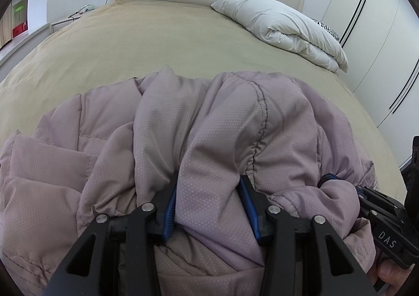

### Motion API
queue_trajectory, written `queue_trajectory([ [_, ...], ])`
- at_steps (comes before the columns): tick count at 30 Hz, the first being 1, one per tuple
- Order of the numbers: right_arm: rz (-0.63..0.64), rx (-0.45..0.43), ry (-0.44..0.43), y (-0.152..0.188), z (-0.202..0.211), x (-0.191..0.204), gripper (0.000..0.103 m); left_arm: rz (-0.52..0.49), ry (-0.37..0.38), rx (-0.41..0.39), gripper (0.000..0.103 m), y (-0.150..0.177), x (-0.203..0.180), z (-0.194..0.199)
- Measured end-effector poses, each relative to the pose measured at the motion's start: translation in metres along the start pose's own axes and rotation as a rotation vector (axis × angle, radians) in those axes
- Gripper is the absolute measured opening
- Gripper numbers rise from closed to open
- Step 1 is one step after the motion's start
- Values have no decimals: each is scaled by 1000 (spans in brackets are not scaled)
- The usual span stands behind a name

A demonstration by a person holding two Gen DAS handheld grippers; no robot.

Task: Fold large clothes
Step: 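Press the folded hood flat and open both grippers, lifting away, then move both grippers to the coat hem and grasp it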

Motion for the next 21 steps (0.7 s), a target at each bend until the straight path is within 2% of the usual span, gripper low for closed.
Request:
queue_trajectory([
  [2,-47,-36,-27,-4,20,-4,8,23,31,-29,46,-2,-2,19],
  [4,-81,-145,-60,-7,56,-5,8,67,57,-75,49,-1,-3,50],
  [6,-84,-231,-90,-13,94,-1,9,85,86,-125,58,3,-8,82],
  [8,-79,-278,-127,-10,126,13,9,77,101,-183,70,12,-16,119],
  [9,-75,-296,-140,-5,144,18,10,64,102,-206,73,19,-21,137],
  [11,-75,-314,-170,7,172,27,26,28,90,-240,84,35,-29,172],
  [13,-105,-316,-221,25,194,38,103,12,70,-268,89,54,-33,205],
  [16,-169,-332,-321,53,233,37,103,9,62,-278,90,85,-36,247],
  [19,-176,-308,-297,81,264,38,103,-56,-21,-247,90,118,-26,285],
  [21,-160,-302,-277,99,283,35,103,-84,-101,-266,90,134,-9,318],
])
Point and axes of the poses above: each gripper's, at about its wrist camera, not at the fingertips, and z roughly against the way its jaws point, x to its left, y to its underside, the point moved 10 cm from there along -z, roughly the way its jaws point, and after that the axes turned 3 degrees about y, right-handed, at the moved point
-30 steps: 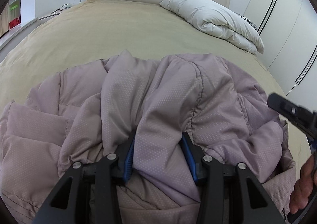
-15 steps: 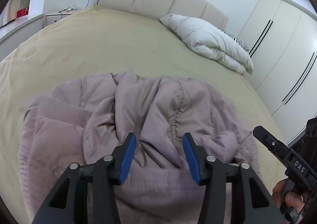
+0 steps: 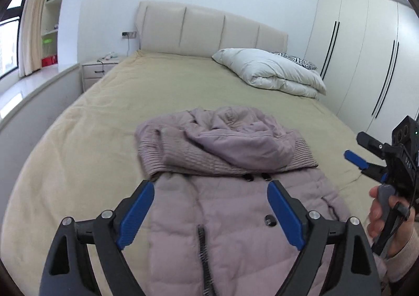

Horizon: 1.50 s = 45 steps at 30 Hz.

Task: Fold large clothes
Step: 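Move both grippers to the coat hem and grasp it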

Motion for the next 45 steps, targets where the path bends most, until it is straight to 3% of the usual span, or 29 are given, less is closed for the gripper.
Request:
queue_trajectory([
  [5,-1,29,58,34,63,-21,103,13,-229,-37,90,20,77,91],
  [8,0,88,116,60,88,-42,103,6,-294,5,90,46,97,122],
  [11,-9,159,147,94,112,-62,103,32,-224,88,90,87,93,122],
  [16,-12,220,179,134,157,-82,100,216,-36,291,90,176,69,92],
  [22,-62,285,221,175,199,-114,93,282,29,432,90,236,47,85],
  [26,-114,333,255,196,211,-136,82,351,91,462,88,250,38,83],
  [28,-116,356,286,201,218,-146,74,361,120,473,78,251,30,80],
  [29,-122,359,297,202,223,-151,74,356,130,479,73,250,25,75],
  [33,-171,367,337,196,248,-173,74,328,145,498,67,248,19,71],
  [37,-214,465,346,212,258,-186,74,346,156,519,67,250,18,66],
  [45,-206,570,246,238,237,-164,74,402,179,541,67,256,19,64],
])
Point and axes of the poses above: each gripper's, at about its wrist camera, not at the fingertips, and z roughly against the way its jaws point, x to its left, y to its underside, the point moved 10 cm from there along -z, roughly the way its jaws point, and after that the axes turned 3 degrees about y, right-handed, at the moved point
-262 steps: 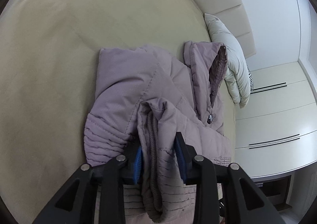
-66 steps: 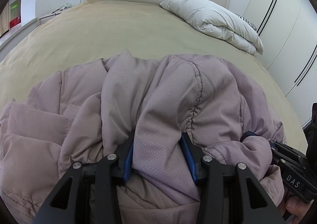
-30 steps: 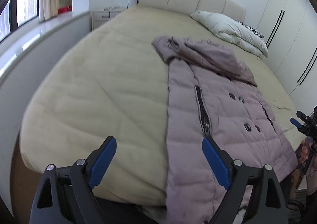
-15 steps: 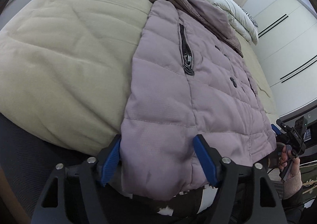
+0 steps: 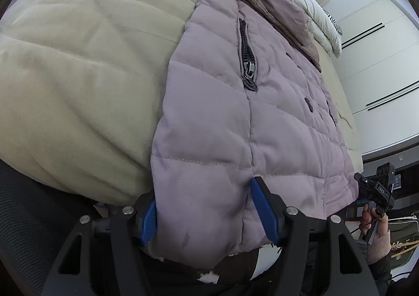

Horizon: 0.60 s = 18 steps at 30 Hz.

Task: Fold large clothes
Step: 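Move both grippers to the coat hem and grasp it, then lift the hem with both grippers and fold it toward the collar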

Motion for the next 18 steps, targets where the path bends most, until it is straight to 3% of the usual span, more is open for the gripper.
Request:
queue_trajectory([
  [2,-9,30,-32,1,-5,5,69,-13,-3,7,58,1,-2,0],
  [6,-23,96,-73,7,-22,12,51,-24,-2,18,48,1,-6,-2],
  [11,-7,84,-57,4,-27,17,30,-81,-23,19,14,1,-14,-5],
  [13,33,68,-32,5,-25,25,19,-113,-45,27,11,1,-17,-7],
  [18,165,43,40,2,-18,52,10,-161,-63,34,9,3,-21,-3],
])
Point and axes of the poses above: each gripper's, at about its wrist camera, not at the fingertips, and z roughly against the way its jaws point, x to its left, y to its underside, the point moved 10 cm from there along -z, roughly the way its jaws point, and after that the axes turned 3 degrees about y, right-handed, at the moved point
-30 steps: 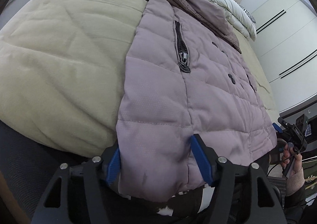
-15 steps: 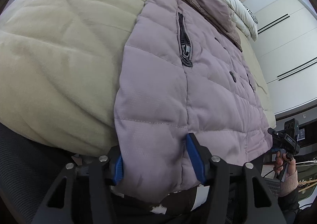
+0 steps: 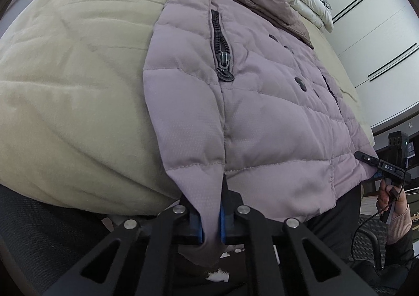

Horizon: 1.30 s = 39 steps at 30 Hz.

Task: Fold large clothes
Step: 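Lift the hem with both grippers and fold it toward the collar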

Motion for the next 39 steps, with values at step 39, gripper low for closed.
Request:
queue_trajectory([
  [39,-39,-622,-181,-280,153,59,7,94,337,-464,8,-257,-31,154],
])
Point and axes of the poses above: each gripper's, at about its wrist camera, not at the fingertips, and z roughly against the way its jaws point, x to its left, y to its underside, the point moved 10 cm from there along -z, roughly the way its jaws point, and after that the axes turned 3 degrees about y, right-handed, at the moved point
